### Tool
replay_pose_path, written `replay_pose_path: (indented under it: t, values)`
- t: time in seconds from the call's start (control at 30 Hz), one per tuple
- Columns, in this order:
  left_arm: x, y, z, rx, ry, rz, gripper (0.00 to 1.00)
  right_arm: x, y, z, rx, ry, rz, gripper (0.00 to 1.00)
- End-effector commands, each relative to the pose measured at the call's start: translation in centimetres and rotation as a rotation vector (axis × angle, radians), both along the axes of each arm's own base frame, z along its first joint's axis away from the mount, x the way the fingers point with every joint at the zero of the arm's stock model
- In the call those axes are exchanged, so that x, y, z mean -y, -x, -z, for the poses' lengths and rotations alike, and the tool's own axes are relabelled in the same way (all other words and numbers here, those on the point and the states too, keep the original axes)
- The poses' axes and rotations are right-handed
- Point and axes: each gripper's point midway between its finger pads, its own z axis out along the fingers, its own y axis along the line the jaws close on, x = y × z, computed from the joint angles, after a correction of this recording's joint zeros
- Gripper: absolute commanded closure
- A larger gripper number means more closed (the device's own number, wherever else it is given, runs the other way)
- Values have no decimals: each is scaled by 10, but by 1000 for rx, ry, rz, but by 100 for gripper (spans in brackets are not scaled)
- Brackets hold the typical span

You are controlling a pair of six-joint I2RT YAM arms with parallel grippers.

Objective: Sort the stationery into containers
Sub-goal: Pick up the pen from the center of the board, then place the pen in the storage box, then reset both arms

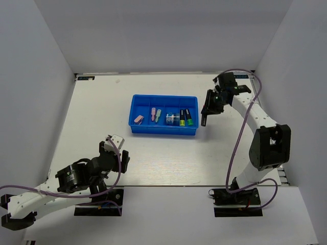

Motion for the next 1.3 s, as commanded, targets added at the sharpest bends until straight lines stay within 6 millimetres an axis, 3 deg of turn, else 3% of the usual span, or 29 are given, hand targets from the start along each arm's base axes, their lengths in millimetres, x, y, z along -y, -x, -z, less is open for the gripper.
replay_pose_path:
  t: [0.0, 0.23, 0.37, 0.47, 0.57, 0.63, 0.7, 0.83, 0.87, 0.93, 0.97, 1.0, 1.03, 1.07, 1.1, 1.17, 1.2, 1.27]
  values:
    - [0, 0, 5, -7, -21, -1, 21, -27, -19, -33, 76, -76, -83, 100]
    - [-1, -1, 6, -8, -25, -9, 21, -63, -56, -42, 154, -83, -157, 100]
    - [-3, -1, 6, -6, -29, -15, 21, -73, -65, -26, 158, -20, -191, 93]
    - [-3, -2, 5, -4, -24, -17, 21, -74, -66, -15, 150, 12, -209, 77]
    - [-3, -2, 6, -5, -30, -17, 21, -76, -64, -11, 152, 32, -227, 48]
    - [-3, -2, 6, -5, -32, -19, 21, -77, -64, -13, 159, 33, -235, 38]
    - [-3, -2, 6, -4, -33, -18, 21, -78, -62, -16, 161, 27, -245, 29]
    - [-3, -2, 7, -5, -37, -20, 21, -76, -58, -37, 213, 29, -281, 27]
    - [-3, -2, 7, -5, -40, -18, 26, -75, -53, -48, 238, 23, -307, 27]
    - [-3, -2, 7, -5, -46, -20, 47, -75, -45, -57, 281, 24, -397, 20]
    - [-4, -4, 7, -1, -50, -28, 61, -64, -29, -60, 307, 42, -410, 12]
    - [-5, -4, 7, 0, -57, -34, 82, -62, -37, -68, 383, 58, -391, 10]
    - [-5, -5, 7, -3, -67, -36, 86, -58, -29, -87, 444, 56, -385, 10]
    - [-6, -6, 7, -1, -83, -45, 86, -45, -12, -71, 428, 91, -373, 10]
    - [-5, -7, 3, 4, -76, -49, 60, -41, -15, -76, 478, 96, -349, 10]
    - [-4, -11, -1, 8, -98, -69, 12, -27, 5, -83, 546, 112, -293, 10]
    - [-4, -13, -4, 13, -102, -76, 0, -22, 13, -88, 585, 115, -291, 10]
    - [-1, -17, -8, 16, -131, -93, 0, -16, 20, -92, 614, 130, -290, 10]
